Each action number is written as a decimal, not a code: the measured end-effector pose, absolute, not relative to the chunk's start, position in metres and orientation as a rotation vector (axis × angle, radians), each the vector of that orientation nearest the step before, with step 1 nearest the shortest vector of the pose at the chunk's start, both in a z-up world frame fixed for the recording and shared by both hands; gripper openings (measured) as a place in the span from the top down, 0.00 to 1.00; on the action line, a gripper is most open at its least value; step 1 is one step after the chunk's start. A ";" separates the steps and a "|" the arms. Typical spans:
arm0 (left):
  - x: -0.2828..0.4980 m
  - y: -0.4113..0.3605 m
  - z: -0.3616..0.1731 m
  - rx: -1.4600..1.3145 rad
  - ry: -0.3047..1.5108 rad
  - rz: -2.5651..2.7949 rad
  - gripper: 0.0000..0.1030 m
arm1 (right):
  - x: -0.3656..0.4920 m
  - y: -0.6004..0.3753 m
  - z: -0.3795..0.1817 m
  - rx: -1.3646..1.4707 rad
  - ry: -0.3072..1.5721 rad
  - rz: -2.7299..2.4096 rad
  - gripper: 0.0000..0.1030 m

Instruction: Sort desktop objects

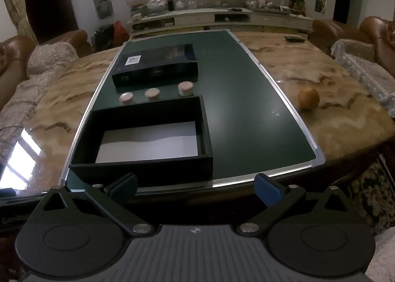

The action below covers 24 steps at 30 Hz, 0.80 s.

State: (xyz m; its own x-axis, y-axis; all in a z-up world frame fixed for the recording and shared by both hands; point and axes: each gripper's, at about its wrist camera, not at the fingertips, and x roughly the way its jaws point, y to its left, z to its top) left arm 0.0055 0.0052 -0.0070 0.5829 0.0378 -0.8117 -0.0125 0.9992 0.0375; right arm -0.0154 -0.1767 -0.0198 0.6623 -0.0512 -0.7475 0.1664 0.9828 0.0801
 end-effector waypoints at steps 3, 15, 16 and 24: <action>0.007 0.005 -0.008 0.029 0.948 0.031 0.00 | -0.014 -0.176 -0.022 0.147 0.843 -0.122 0.00; 0.016 0.006 -0.016 0.032 0.963 0.030 0.00 | -0.006 -0.174 -0.026 0.138 0.852 -0.120 0.00; 0.017 0.007 -0.018 0.024 0.969 0.025 0.00 | -0.005 -0.174 -0.026 0.138 0.853 -0.120 0.00; 0.031 0.007 -0.022 0.023 0.989 0.021 0.00 | 0.007 -0.172 -0.029 0.126 0.832 -0.129 0.00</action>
